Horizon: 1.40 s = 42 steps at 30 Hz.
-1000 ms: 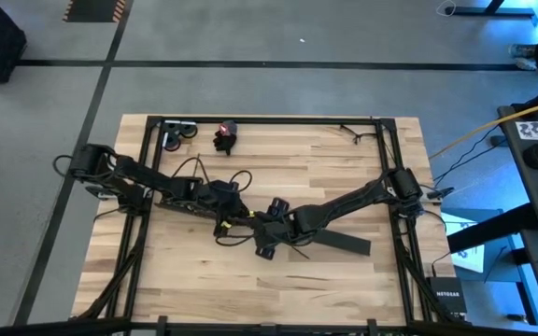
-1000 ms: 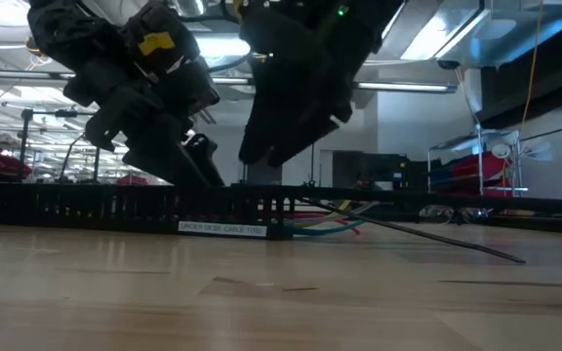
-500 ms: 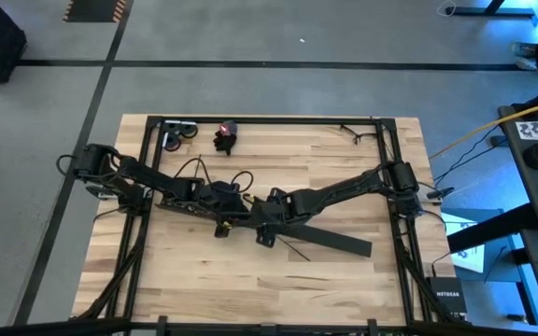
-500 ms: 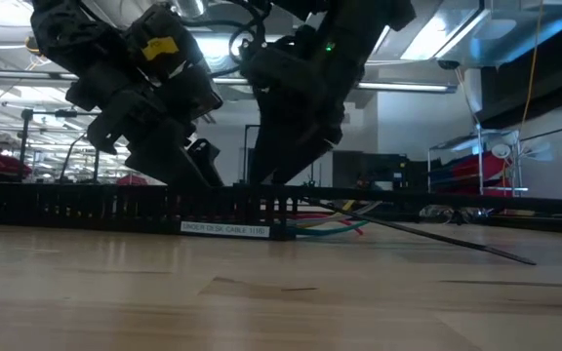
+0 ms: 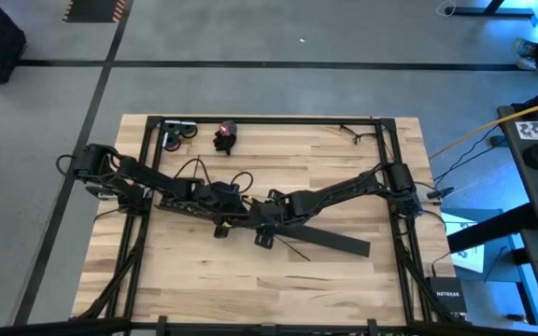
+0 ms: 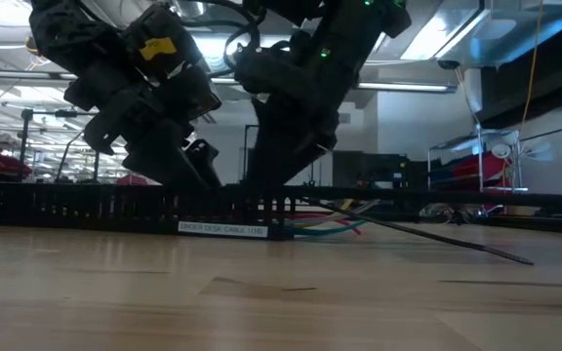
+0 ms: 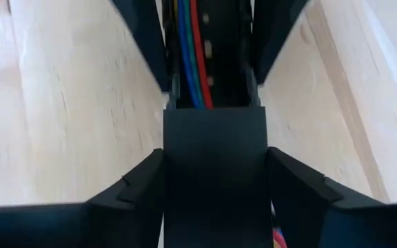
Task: Ziptie cables
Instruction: Close the black cable duct with the cable duct cover
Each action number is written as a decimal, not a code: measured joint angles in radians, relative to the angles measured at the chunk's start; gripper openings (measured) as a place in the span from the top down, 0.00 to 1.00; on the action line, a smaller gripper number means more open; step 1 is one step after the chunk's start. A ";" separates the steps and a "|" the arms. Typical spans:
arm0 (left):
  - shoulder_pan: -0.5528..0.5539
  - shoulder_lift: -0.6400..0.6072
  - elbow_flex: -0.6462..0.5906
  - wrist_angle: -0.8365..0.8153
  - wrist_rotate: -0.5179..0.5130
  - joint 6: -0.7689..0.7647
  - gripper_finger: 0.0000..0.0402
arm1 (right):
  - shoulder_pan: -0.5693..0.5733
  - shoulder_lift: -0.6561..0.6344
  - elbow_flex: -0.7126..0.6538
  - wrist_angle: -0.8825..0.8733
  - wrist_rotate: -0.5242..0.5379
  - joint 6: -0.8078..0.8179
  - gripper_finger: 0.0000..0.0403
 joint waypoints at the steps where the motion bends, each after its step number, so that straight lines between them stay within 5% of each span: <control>1: -0.002 0.000 0.000 -0.001 0.000 0.002 0.41 | -0.002 0.004 0.000 0.020 0.000 0.000 0.49; 14: -0.027 0.001 -0.002 0.005 0.007 0.023 0.41 | -0.053 0.046 -0.004 0.234 -0.035 0.033 0.65; 25: -0.028 0.001 -0.002 0.012 0.008 0.001 0.41 | -0.051 0.048 -0.004 0.237 -0.028 0.032 0.73; 34: -0.028 0.005 -0.002 0.008 0.008 -0.032 0.28 | -0.056 0.036 -0.004 0.219 -0.034 0.003 0.53; 42: -0.028 -0.057 0.046 -0.149 0.008 0.007 0.28 | -0.077 -0.088 -0.008 0.050 -0.053 -0.002 0.35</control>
